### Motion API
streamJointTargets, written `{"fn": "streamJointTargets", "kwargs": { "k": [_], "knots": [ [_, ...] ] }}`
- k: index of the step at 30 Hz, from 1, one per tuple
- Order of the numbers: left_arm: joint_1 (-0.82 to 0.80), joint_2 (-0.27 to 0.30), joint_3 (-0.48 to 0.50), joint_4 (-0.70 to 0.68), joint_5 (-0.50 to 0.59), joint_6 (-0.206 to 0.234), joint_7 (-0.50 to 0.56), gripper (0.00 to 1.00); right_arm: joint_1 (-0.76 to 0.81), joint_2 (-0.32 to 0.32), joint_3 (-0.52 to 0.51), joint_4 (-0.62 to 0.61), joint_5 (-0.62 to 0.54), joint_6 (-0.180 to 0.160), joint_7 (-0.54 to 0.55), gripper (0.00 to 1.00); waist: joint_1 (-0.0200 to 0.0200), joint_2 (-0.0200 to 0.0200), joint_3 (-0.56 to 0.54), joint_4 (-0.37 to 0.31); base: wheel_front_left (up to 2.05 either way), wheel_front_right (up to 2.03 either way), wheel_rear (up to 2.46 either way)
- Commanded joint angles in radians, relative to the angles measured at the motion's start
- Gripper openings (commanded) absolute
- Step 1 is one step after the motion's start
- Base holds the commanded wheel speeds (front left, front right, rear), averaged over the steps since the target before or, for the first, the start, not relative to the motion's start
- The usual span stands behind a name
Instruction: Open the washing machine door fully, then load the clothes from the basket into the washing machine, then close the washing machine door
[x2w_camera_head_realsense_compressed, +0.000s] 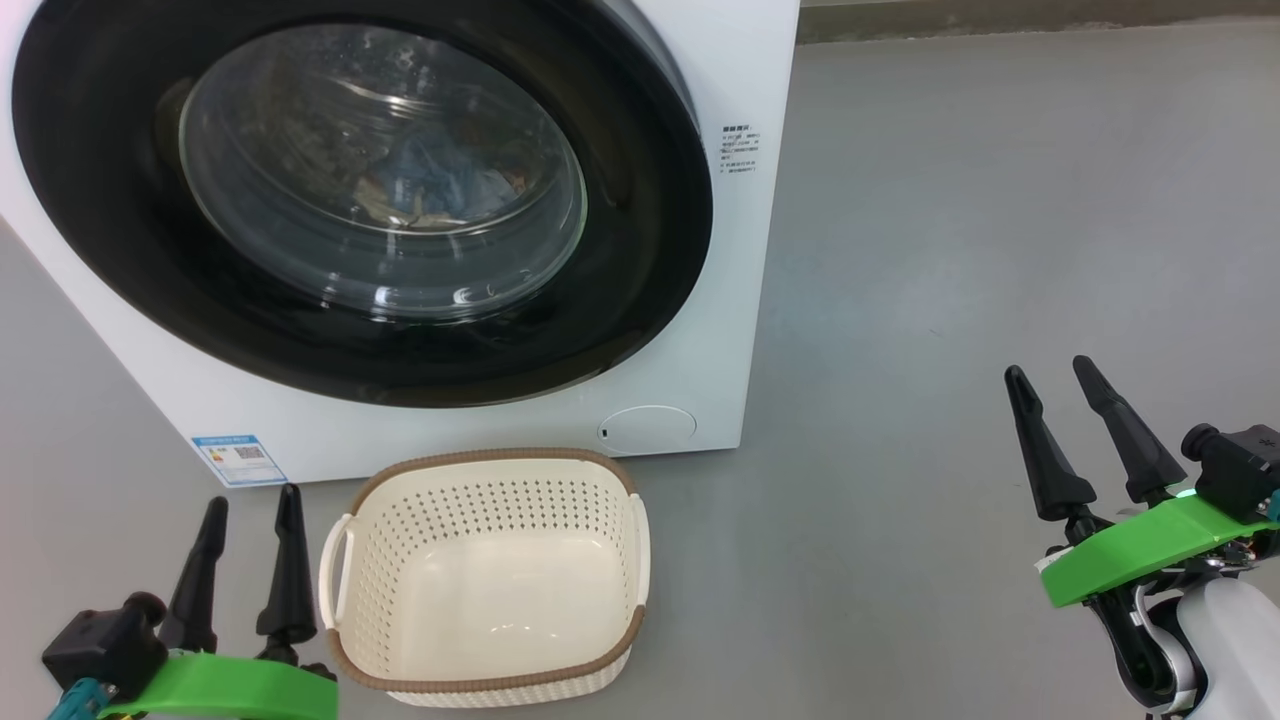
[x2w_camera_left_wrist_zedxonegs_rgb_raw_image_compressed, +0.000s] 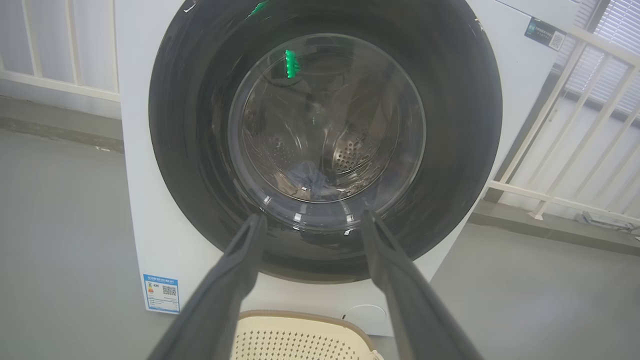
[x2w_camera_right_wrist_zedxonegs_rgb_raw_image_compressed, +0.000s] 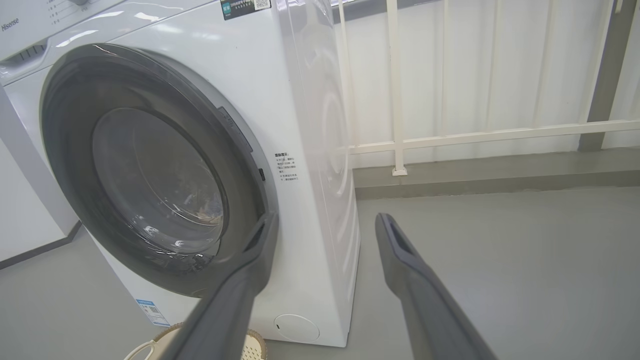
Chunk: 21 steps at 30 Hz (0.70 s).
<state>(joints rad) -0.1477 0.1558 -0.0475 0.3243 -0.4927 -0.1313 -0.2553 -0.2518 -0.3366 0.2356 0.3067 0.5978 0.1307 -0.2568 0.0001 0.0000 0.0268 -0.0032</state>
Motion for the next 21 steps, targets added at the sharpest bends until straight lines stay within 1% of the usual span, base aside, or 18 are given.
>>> {"fn": "streamJointTargets", "kwargs": {
  "k": [1,21],
  "knots": [
    [-0.027,0.028,0.032,-0.022,0.002,0.001,-0.006,1.0,0.006,-0.01,0.015,-0.02,-0.005,0.0,-0.005,1.0,-0.0001,0.0,0.001,0.0,0.0,0.0,0.0],
    [-0.035,0.045,0.009,-0.007,0.005,0.006,-0.006,1.0,0.004,-0.002,0.012,-0.022,-0.002,0.0,-0.005,1.0,-0.0001,0.0,0.014,-0.002,0.0,0.0,0.0]
  ]
}}
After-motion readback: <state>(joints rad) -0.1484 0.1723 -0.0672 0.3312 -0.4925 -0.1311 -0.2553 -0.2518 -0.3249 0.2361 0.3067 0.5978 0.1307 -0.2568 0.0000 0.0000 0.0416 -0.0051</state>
